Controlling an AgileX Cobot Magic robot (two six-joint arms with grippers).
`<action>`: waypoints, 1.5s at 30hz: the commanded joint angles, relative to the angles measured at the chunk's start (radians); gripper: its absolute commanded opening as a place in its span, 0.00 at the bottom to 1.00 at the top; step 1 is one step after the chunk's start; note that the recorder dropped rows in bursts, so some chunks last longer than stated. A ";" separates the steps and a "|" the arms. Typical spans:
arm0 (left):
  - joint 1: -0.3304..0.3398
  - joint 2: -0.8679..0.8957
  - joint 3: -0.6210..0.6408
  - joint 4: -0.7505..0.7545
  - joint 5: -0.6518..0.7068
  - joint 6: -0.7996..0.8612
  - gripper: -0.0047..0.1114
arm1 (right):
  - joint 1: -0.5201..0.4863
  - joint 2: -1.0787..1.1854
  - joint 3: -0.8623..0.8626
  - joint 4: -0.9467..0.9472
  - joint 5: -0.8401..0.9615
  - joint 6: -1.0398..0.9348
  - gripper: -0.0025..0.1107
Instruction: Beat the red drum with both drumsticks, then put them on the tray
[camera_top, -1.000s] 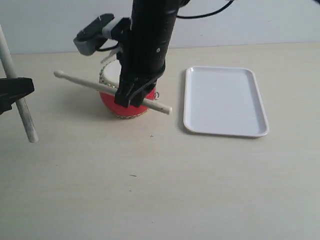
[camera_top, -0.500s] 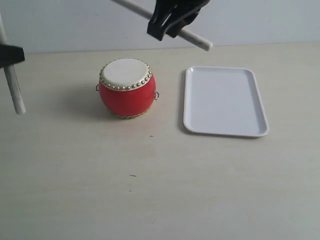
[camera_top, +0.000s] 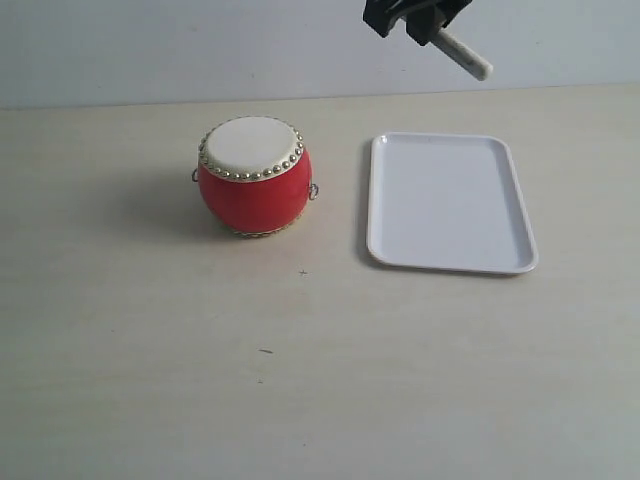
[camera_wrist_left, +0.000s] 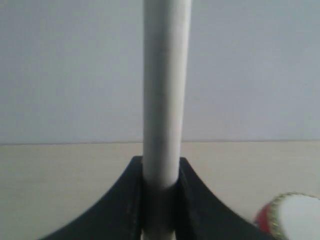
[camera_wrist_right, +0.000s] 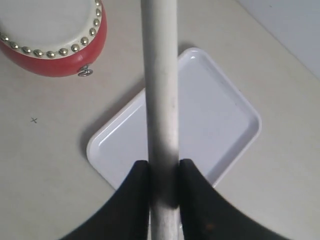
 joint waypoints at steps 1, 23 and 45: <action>-0.006 0.036 -0.003 -0.007 0.250 0.090 0.04 | -0.005 -0.004 -0.008 0.036 -0.003 -0.019 0.02; -0.172 0.236 -0.348 -1.611 1.266 1.855 0.04 | -0.005 -0.001 0.004 0.114 -0.003 -0.080 0.02; -0.375 0.544 -0.495 -1.667 1.373 2.081 0.04 | -0.005 0.249 0.030 0.042 -0.003 -0.158 0.02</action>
